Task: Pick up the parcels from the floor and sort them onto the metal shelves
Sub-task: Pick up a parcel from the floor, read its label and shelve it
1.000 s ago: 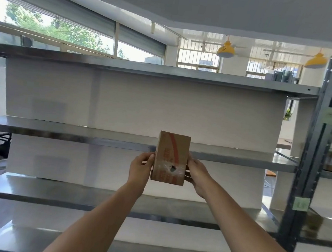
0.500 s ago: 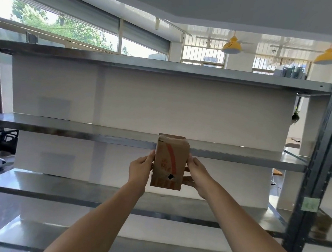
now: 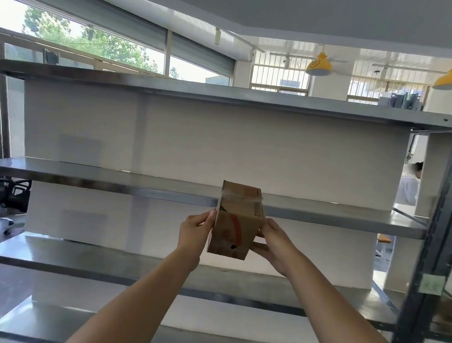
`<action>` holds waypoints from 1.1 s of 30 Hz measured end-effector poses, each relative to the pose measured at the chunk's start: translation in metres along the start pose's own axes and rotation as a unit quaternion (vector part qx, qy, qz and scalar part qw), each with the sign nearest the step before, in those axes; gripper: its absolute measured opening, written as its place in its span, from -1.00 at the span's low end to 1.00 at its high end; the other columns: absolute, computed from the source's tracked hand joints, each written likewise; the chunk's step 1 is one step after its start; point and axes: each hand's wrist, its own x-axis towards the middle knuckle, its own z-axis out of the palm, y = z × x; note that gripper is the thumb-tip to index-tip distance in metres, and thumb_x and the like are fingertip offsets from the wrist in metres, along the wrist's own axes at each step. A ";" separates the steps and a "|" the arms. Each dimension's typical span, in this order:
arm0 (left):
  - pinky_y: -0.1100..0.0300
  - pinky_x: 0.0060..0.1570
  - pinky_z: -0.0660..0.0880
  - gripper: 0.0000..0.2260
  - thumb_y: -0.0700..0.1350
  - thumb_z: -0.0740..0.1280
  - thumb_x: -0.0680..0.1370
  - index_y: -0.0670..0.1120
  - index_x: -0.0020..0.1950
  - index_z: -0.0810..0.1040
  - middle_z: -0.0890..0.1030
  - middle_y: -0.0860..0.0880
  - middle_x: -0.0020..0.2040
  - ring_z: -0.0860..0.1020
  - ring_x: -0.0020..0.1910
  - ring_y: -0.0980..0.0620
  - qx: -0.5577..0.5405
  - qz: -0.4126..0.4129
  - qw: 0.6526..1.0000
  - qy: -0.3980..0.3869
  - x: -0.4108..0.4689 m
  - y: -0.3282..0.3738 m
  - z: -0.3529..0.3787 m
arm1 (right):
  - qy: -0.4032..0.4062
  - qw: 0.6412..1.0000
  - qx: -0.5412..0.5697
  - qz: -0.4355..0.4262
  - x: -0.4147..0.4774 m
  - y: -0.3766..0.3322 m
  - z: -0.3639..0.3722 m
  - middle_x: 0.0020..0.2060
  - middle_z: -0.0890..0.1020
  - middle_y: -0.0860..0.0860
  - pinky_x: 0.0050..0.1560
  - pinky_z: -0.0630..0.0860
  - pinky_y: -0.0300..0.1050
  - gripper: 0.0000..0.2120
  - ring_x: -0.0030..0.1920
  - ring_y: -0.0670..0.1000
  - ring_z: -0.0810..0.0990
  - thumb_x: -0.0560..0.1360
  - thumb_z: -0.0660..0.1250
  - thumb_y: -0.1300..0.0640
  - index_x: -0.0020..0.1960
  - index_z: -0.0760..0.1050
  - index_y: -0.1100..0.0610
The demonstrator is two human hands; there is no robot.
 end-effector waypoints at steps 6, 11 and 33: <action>0.01 0.33 0.47 -0.62 0.10 0.28 0.63 -0.18 0.19 0.65 0.71 -0.12 0.05 0.65 0.06 -0.03 -0.059 -0.033 0.998 0.004 0.002 -0.008 -0.002 | -0.003 1.000 0.018 -0.023 0.001 -0.002 -0.001 0.18 0.63 0.09 0.10 0.58 -0.15 -0.72 0.17 0.10 0.61 0.65 0.21 -0.02 0.24 0.49 0.12; 0.06 0.25 0.54 -0.69 0.09 0.32 0.61 -0.14 0.01 0.69 0.73 -0.10 -0.05 0.68 -0.02 0.03 -0.081 -0.018 0.996 0.019 0.002 -0.005 -0.006 | -0.004 0.999 -0.018 -0.040 0.008 -0.001 0.000 0.25 0.60 0.06 0.34 0.48 0.01 -0.63 0.25 0.10 0.56 0.60 0.22 -0.14 0.27 0.49 0.07; 0.47 -0.05 0.43 -0.74 -0.04 0.38 0.60 -0.08 0.25 0.67 0.70 0.06 0.11 0.58 0.10 0.24 -0.006 0.044 0.999 -0.008 0.003 -0.013 -0.016 | -0.009 0.999 0.024 -0.028 0.015 0.006 0.008 0.12 0.64 0.00 -0.07 0.46 -0.16 -0.55 0.06 0.01 0.57 0.61 0.15 -0.25 0.29 0.50 0.03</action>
